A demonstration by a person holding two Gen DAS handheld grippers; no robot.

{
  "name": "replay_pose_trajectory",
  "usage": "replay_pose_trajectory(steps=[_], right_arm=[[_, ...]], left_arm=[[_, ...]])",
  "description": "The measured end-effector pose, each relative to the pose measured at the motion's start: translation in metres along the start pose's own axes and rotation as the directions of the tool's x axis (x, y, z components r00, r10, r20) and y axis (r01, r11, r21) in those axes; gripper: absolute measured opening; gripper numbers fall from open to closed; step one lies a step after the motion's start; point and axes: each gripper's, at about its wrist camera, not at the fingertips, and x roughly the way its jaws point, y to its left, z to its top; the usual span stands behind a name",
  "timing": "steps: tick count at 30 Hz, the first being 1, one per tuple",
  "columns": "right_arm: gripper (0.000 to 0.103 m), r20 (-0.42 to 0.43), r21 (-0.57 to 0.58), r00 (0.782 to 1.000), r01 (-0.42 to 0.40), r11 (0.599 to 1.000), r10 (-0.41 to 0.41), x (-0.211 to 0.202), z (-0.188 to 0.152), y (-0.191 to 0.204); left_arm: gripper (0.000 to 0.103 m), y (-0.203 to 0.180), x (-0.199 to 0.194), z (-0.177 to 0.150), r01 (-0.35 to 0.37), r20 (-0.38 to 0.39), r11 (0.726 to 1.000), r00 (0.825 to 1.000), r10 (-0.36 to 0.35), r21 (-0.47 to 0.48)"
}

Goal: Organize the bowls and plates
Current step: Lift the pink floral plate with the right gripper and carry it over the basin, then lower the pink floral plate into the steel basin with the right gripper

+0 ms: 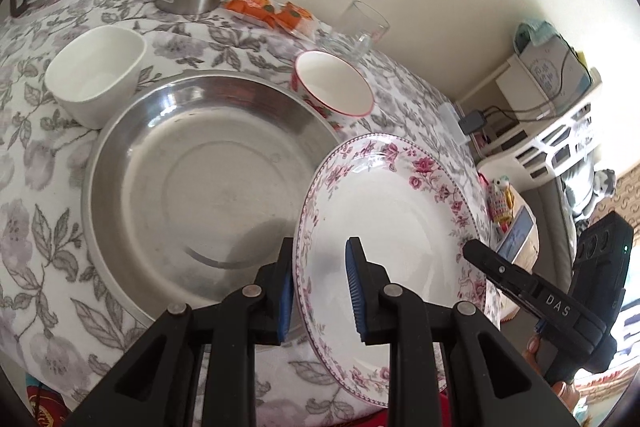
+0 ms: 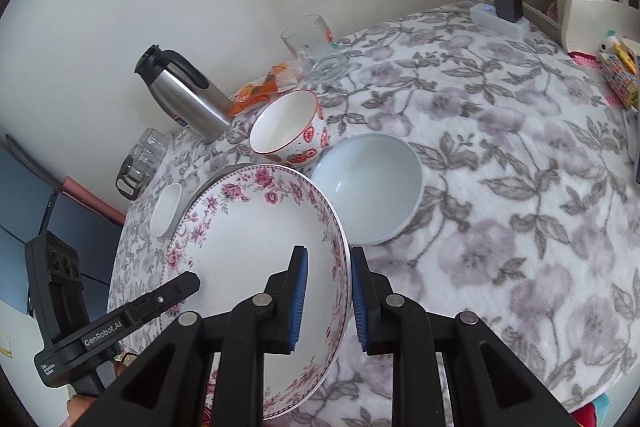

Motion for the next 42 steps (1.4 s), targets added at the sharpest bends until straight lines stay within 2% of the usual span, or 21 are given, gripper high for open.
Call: replay_pose_trajectory(steps=[6, 11, 21, 35, 42], right_arm=[[0.023, -0.019, -0.029, 1.0, -0.019, 0.999, 0.019, 0.02, 0.003, 0.021], [0.023, -0.053, -0.087, 0.999, -0.001, 0.996, -0.004, 0.043, 0.002, 0.042], [0.023, -0.108, -0.13, 0.994, -0.009, 0.991, -0.006, 0.084, 0.007, 0.07], [0.023, -0.139, -0.155, 0.99, -0.02, 0.988, -0.002, 0.121, 0.02, 0.083], [0.023, -0.149, -0.16, 0.989, -0.025, 0.987, 0.0, 0.133, 0.025, 0.084]], left_arm=[[0.025, 0.031, -0.008, 0.012, 0.005, 0.029, 0.996, 1.0, -0.002, -0.087], [0.025, 0.053, -0.01, 0.017, -0.019, 0.042, 0.99, 0.999, 0.026, -0.141], [0.025, 0.092, -0.005, 0.026, -0.03, 0.041, 0.97, 0.998, 0.042, -0.241], [0.025, 0.116, 0.01, 0.035, -0.048, 0.035, 0.957, 0.998, 0.06, -0.286], [0.025, 0.118, 0.02, 0.038, -0.085, 0.019, 0.958, 0.995, 0.094, -0.275]])
